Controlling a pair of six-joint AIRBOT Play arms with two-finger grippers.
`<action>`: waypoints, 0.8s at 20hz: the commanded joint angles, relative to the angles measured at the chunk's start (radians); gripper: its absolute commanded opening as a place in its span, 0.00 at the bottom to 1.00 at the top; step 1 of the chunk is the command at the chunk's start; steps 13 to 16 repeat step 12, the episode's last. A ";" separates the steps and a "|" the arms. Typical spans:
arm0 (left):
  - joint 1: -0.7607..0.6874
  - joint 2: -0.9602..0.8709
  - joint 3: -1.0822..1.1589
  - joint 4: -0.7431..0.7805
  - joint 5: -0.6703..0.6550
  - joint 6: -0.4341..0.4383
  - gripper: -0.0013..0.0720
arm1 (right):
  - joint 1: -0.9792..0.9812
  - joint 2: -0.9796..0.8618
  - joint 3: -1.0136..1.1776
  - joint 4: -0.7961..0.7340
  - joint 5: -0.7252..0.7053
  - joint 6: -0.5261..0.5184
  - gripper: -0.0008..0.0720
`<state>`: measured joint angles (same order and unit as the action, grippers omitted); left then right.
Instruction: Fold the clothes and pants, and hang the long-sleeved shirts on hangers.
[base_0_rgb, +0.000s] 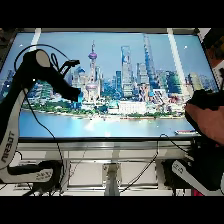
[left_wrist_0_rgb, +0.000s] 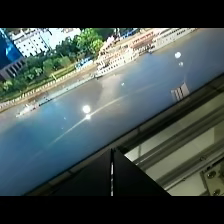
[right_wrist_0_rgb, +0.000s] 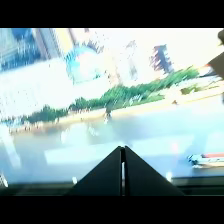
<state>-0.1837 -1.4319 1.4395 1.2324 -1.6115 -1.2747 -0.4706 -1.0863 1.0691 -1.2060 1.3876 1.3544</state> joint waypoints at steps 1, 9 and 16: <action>0.040 0.137 -0.201 0.002 0.029 -0.005 0.02 | 0.161 -0.050 -0.044 -0.020 0.018 0.032 0.03; 0.042 0.190 -0.275 -0.044 -0.001 -0.065 0.02 | 0.223 -0.055 -0.014 -0.001 0.000 0.031 0.03; 0.042 0.190 -0.275 -0.044 -0.001 -0.064 0.03 | 0.223 -0.055 0.002 -0.002 0.000 0.031 0.03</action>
